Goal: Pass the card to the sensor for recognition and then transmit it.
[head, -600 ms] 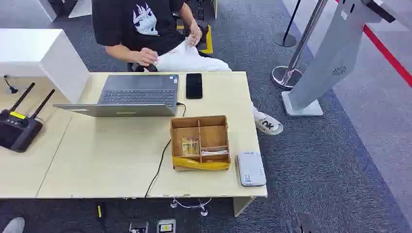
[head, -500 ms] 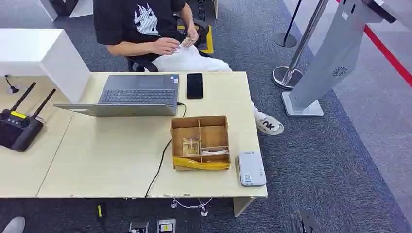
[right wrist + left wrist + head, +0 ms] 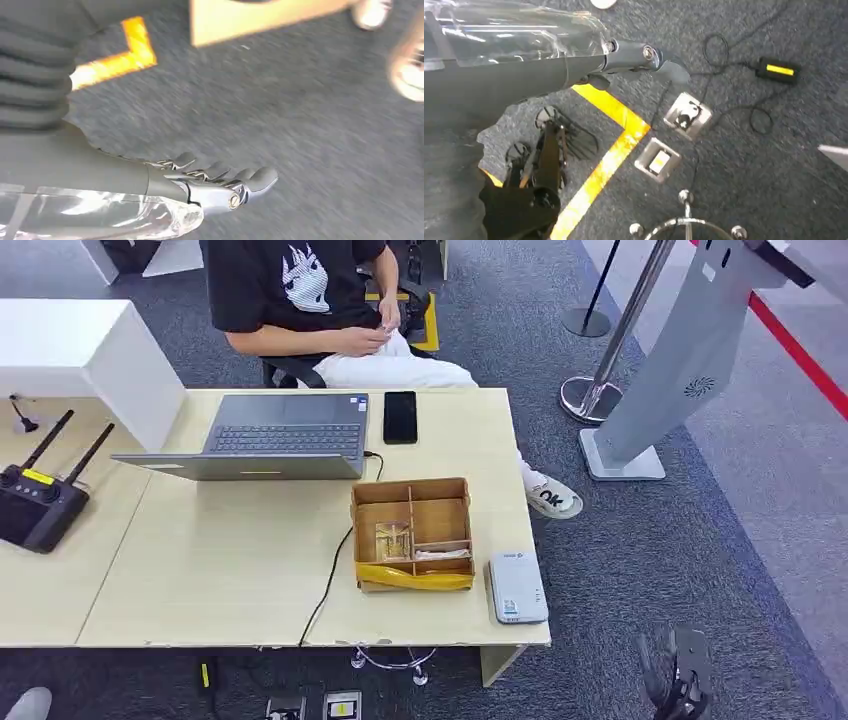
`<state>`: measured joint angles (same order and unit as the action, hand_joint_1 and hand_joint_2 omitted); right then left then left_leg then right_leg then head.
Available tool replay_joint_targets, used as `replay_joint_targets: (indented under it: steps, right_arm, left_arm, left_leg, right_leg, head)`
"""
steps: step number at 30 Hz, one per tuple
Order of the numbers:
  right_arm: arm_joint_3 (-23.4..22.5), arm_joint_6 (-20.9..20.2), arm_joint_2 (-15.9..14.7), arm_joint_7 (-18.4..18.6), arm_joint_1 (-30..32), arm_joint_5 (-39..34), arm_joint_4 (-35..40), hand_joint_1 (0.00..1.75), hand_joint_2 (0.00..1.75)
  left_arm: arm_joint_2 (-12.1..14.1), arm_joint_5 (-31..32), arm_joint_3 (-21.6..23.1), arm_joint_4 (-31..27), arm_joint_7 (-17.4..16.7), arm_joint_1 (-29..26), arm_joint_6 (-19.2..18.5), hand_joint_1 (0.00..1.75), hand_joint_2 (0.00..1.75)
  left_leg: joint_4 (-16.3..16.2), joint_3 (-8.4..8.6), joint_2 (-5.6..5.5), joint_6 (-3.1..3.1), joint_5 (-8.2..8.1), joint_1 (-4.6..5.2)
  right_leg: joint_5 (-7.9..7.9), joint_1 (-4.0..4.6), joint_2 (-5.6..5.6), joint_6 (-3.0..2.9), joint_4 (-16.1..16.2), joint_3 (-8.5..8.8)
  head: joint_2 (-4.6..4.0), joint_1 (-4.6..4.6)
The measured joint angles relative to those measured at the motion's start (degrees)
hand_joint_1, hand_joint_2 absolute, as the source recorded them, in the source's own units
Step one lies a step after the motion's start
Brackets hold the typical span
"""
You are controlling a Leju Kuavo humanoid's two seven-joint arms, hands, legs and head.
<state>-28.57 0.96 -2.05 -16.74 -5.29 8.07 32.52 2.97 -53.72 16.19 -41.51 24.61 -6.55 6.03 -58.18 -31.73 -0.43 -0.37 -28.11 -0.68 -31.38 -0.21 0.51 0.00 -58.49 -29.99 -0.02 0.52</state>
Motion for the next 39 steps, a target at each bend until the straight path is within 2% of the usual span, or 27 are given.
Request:
replay_joint_targets:
  steps: [8,15,26,39]
  right_arm:
    - [5.5,5.3,-2.3,4.3,-1.7,4.8,9.7,0.0,1.75]
    - [12.2,7.5,-3.5,8.7,-3.6,11.8,18.1,0.0,1.75]
    - [25.4,9.2,-3.8,16.0,-8.2,24.2,29.9,0.0,1.75]
    - [43.4,9.3,-2.8,24.2,-16.7,40.7,38.6,0.0,1.75]
  left_arm:
    - [0.0,-4.1,3.7,-0.3,1.5,1.6,-1.0,0.0,1.75]
    - [-0.1,-6.8,7.0,-0.2,2.3,3.3,-2.9,0.0,1.75]
    - [-0.2,-10.8,12.7,0.7,3.0,6.5,-5.9,0.0,1.75]
    - [-1.0,-14.4,18.8,2.7,3.8,11.1,-9.3,0.0,1.75]
  left_leg:
    - [0.0,0.0,-0.02,0.02,0.03,0.0]
    - [0.0,-0.02,-0.1,0.07,0.09,0.0]
    - [0.0,-0.05,-0.16,0.09,0.15,0.0]
    - [0.0,-0.1,-0.31,0.04,0.22,-0.01]
  right_leg:
    - [0.02,0.0,-0.02,0.02,0.0,0.02]
    - [0.03,0.0,-0.1,0.02,0.0,0.04]
    - [0.07,0.0,-0.13,0.02,0.0,0.04]
    - [0.08,0.01,-0.26,0.01,0.0,0.03]
  head:
    - [0.0,0.0]
    - [0.0,0.0]
    - [0.0,0.0]
    - [0.0,0.02]
